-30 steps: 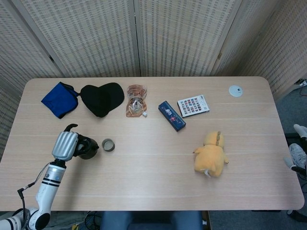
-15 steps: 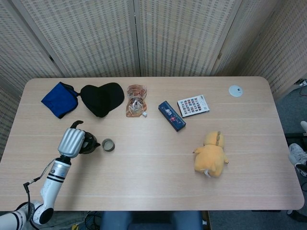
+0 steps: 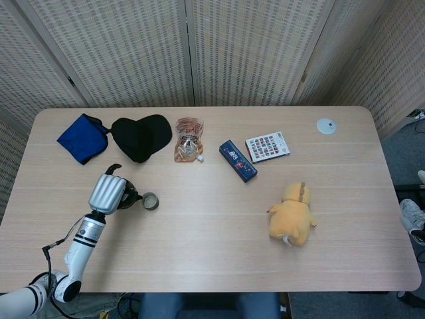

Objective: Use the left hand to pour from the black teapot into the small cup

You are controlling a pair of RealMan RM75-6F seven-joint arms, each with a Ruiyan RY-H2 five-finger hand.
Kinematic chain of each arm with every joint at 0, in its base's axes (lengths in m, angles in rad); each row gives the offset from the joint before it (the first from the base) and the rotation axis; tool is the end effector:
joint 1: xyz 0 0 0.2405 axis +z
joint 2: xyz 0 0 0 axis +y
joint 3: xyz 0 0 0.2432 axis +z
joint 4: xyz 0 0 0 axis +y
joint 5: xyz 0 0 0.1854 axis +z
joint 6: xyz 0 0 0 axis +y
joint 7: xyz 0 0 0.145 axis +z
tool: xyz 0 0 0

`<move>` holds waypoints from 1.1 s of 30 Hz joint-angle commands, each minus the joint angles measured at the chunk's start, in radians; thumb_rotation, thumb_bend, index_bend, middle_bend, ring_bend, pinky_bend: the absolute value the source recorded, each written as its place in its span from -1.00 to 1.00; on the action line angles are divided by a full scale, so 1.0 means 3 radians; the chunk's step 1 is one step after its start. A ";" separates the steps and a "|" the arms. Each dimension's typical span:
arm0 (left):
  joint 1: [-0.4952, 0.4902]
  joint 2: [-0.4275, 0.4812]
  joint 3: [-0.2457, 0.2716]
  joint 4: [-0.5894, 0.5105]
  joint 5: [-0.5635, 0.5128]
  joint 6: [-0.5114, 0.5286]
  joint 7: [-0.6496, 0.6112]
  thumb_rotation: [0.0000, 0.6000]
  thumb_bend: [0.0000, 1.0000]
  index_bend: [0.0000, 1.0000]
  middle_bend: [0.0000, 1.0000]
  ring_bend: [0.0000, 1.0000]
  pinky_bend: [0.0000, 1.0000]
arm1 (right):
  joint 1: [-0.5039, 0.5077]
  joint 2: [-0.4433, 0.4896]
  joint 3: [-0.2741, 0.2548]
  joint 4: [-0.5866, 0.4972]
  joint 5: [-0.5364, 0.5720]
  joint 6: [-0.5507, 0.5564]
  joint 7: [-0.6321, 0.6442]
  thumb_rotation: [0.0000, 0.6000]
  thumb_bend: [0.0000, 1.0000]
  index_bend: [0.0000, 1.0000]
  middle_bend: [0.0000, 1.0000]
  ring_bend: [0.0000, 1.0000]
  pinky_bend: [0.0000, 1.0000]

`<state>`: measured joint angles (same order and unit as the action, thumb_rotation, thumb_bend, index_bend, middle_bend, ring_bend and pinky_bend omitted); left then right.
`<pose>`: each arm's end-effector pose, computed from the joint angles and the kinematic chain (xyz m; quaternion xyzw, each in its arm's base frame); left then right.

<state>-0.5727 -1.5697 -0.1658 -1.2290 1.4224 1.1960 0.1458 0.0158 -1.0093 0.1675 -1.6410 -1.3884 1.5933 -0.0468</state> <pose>-0.1967 0.3263 0.0479 -0.6964 -0.2938 -0.4288 0.4948 -0.2982 -0.1759 0.2441 0.5238 -0.3220 0.3801 0.6910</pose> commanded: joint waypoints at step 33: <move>-0.0167 -0.0344 0.0230 0.0675 0.0534 0.0359 0.0391 1.00 -0.28 1.00 1.00 0.96 -0.59 | -0.0012 -0.0014 0.0001 0.0037 0.0027 -0.0018 0.0019 1.00 -0.93 -0.67 -0.63 -0.75 -0.73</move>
<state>-0.6221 -1.6714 -0.0976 -1.0281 1.5814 1.3028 0.2622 0.0122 -1.0137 0.1678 -1.6299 -1.3803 1.5879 -0.0409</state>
